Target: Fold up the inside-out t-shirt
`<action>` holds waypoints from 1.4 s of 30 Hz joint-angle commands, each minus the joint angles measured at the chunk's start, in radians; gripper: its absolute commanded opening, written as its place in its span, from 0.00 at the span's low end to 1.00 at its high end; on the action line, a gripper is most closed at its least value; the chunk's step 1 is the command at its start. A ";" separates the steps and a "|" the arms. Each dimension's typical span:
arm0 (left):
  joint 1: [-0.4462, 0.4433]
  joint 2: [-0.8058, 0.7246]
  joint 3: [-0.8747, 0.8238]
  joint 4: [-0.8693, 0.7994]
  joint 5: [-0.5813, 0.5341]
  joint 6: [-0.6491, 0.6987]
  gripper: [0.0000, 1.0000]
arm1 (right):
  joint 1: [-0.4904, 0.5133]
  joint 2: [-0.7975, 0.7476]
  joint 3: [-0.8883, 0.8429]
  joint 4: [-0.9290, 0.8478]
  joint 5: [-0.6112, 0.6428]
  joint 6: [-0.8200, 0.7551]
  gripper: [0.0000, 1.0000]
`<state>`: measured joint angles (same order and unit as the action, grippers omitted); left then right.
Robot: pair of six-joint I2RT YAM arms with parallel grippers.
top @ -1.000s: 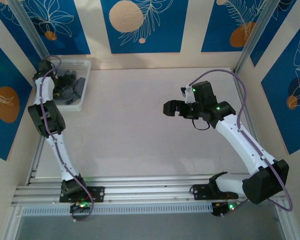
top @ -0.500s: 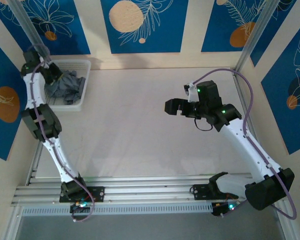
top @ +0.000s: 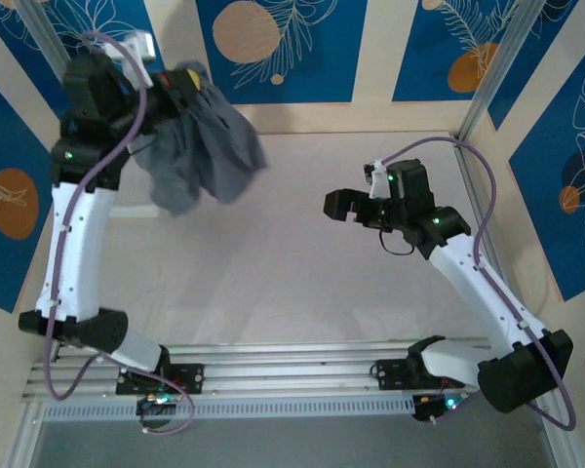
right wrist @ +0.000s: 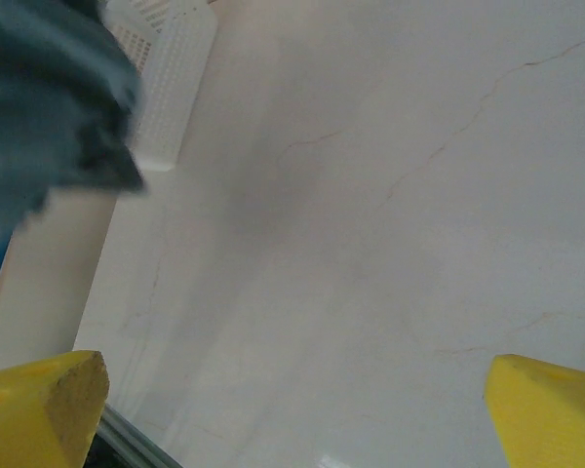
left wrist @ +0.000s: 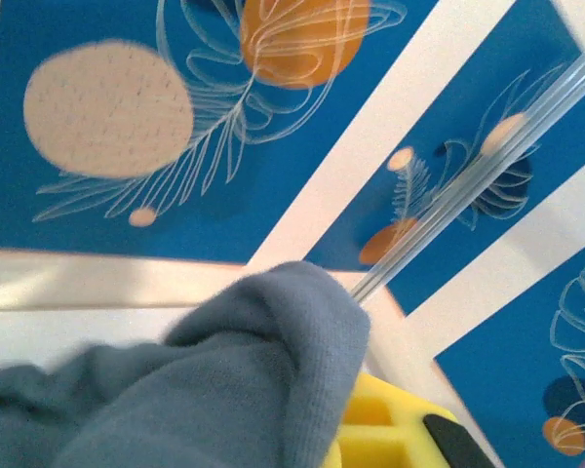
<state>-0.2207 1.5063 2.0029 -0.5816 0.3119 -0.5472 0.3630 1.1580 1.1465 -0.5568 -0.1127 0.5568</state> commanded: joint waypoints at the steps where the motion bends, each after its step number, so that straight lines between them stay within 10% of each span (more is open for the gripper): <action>1: -0.034 0.059 -0.194 0.084 -0.137 0.029 0.14 | -0.036 -0.030 -0.027 0.006 -0.016 0.037 0.99; 3: -0.042 0.089 -0.252 0.059 -0.157 0.052 0.51 | -0.066 -0.041 -0.046 0.006 -0.039 0.047 0.99; 6: -0.042 0.107 -0.302 0.006 -0.175 0.081 0.70 | -0.093 -0.048 -0.068 0.005 -0.067 0.040 0.99; 18: -0.126 -0.103 -0.765 -0.043 -0.239 0.040 0.76 | -0.073 0.152 -0.202 0.141 -0.100 0.094 0.99; 28: -0.235 -0.211 -1.147 -0.035 -0.302 -0.110 0.75 | 0.052 0.315 -0.267 0.218 -0.158 0.179 0.78; 32: -0.235 -0.155 -1.204 0.017 -0.248 -0.140 0.71 | 0.054 0.308 -0.270 0.231 -0.154 0.183 0.37; 36: -0.235 -0.102 -1.224 0.098 -0.191 -0.171 0.44 | 0.053 0.270 -0.261 0.232 -0.137 0.152 0.05; 42: -0.231 -0.112 -1.155 0.024 -0.264 -0.129 0.00 | 0.026 0.181 -0.255 0.169 -0.046 0.114 0.00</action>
<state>-0.4477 1.4155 0.7986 -0.5240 0.0826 -0.6971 0.4072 1.4082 0.8825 -0.3550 -0.2100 0.6979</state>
